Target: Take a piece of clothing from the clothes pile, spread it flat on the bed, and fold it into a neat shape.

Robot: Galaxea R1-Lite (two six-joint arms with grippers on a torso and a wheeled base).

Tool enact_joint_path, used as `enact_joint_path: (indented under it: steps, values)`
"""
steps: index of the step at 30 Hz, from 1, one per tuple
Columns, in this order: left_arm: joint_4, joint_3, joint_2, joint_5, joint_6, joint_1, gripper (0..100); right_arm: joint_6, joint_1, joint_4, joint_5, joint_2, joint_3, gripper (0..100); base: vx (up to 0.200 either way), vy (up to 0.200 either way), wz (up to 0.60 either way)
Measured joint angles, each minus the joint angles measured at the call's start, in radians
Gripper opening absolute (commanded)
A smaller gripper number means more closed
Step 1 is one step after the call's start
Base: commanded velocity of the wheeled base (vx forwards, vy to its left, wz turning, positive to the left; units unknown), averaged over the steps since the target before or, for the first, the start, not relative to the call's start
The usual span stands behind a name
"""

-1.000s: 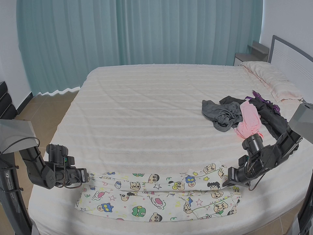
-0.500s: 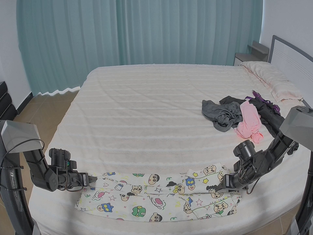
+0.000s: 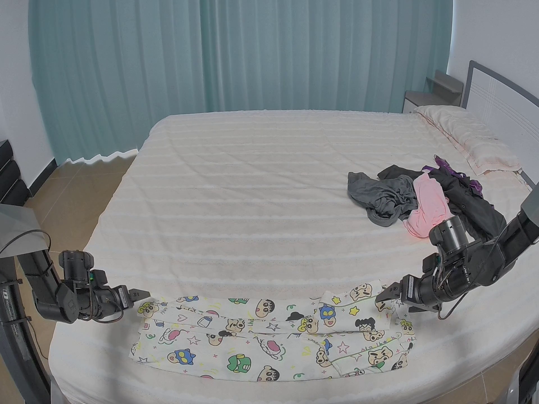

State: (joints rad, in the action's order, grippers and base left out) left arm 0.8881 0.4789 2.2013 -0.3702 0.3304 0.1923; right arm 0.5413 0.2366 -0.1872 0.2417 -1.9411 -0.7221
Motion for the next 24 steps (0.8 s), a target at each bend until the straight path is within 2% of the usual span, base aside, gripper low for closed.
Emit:
enact_joint_path:
  steps: [3,4,7,11,17,24]
  values:
    - [0.000,-0.005,-0.026,-0.036,0.112,0.007,100,0.050,0.017,-0.043,0.020,0.016,0.001,100,0.000,0.000,0.00]
    - [0.001,-0.007,-0.047,-0.058,0.212,0.008,100,0.081,0.032,-0.092,0.029,0.019,0.001,100,0.000,0.000,0.00]
    - [0.022,-0.013,-0.079,-0.085,0.389,-0.004,100,0.122,0.060,-0.236,0.039,-0.004,0.001,100,0.000,0.000,0.00]
    - [0.106,-0.031,-0.111,-0.108,0.554,-0.029,100,0.172,0.088,-0.427,0.050,-0.078,0.005,100,0.000,0.000,0.00]
    - [0.311,-0.079,-0.108,-0.124,0.614,-0.051,100,0.257,0.114,-0.620,0.118,-0.167,0.034,100,0.000,0.000,0.00]
    - [0.427,-0.121,-0.055,-0.119,0.623,-0.068,100,0.264,0.117,-0.748,0.135,-0.253,0.076,100,0.000,0.000,0.00]
